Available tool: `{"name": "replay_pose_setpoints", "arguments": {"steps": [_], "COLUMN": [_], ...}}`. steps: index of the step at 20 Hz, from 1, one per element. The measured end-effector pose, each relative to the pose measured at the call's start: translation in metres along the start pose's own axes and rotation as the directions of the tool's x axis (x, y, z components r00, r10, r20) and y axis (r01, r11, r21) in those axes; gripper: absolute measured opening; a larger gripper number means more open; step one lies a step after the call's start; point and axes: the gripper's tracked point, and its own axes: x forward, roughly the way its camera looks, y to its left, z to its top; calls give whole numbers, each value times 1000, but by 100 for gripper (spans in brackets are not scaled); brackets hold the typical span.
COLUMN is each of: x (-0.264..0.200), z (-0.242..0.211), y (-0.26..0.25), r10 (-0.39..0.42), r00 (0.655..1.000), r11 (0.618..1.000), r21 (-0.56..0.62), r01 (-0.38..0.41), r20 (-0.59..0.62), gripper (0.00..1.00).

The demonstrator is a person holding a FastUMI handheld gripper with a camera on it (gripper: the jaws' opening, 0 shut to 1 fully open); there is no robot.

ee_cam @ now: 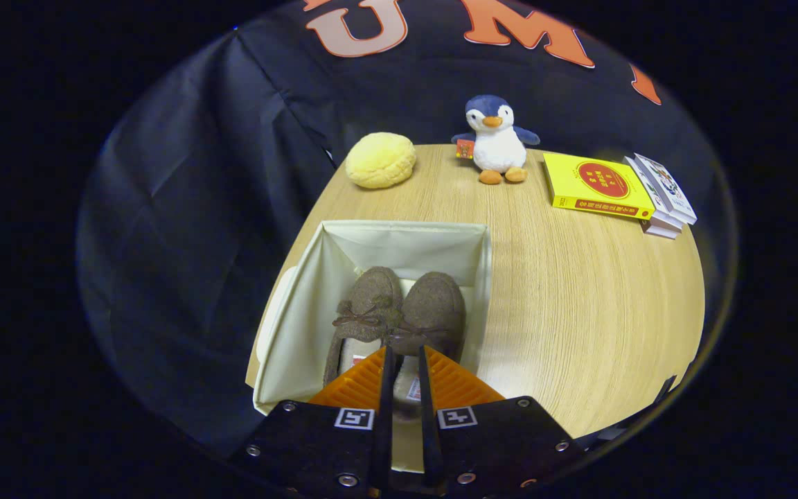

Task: Open the storage box then place both shoes into the box .Put the left shoe in first, then the right shoe, with the right side of both shoes facing outward in a uniform manner.

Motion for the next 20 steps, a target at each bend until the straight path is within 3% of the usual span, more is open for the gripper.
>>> {"name": "replay_pose_setpoints", "arguments": {"steps": [5, 9, 14, 17, 20], "x": [-49, -91, -144, -179, -212], "z": [31, 57, 87, 97, 110], "y": [-31, -65, -111, -133, -160], "r10": [58, 75, 60, 65, 40], "r00": [988, 956, 897, 867, 816], "r11": [998, 997, 998, 998, 998], "r21": [-22, -36, -55, -52, -68], "r01": [-55, -68, -40, -45, -1], "r20": [146, 282, 438, 494, 577], "gripper": [27, 35, 45, 59, 68]}}
